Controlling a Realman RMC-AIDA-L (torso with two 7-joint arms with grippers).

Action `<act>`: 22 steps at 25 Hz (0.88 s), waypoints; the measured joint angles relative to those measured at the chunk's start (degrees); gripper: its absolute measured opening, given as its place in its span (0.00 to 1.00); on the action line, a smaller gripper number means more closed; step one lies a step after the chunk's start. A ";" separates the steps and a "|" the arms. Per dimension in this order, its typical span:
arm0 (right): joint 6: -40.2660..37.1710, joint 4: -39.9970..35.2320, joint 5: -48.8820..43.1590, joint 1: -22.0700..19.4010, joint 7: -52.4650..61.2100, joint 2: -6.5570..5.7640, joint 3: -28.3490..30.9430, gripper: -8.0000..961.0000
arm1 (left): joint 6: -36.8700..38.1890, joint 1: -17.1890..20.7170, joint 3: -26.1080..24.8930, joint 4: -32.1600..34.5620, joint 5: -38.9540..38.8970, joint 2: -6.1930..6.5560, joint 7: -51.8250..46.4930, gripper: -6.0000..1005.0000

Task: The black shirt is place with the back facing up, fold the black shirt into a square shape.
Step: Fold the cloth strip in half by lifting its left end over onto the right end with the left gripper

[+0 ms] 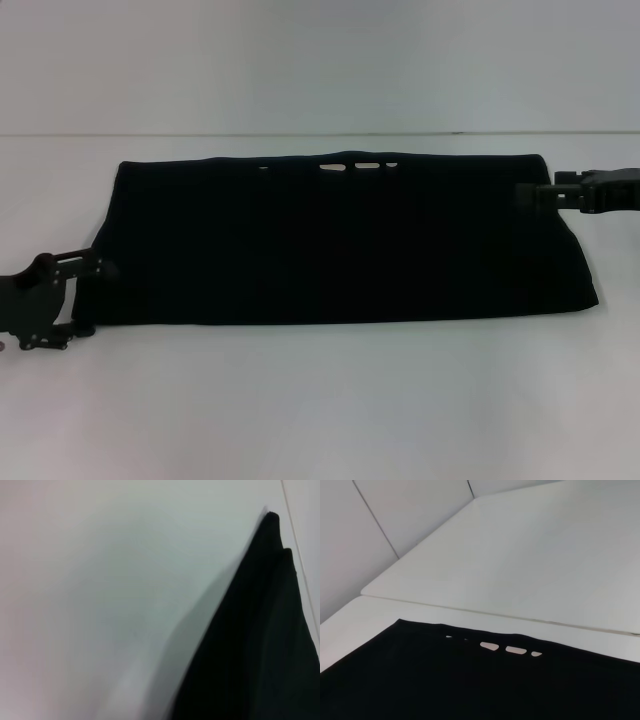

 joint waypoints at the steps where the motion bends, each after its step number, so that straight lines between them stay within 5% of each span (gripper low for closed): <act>1: 0.00 0.00 0.04 -0.02 0.00 0.00 0.00 0.96 | -0.29 -0.06 0.07 -0.11 0.00 0.00 0.09 0.90; 22: -0.01 -0.35 0.14 0.00 0.00 0.00 0.09 0.96 | -1.67 -1.59 0.78 -0.92 0.01 0.34 5.94 0.90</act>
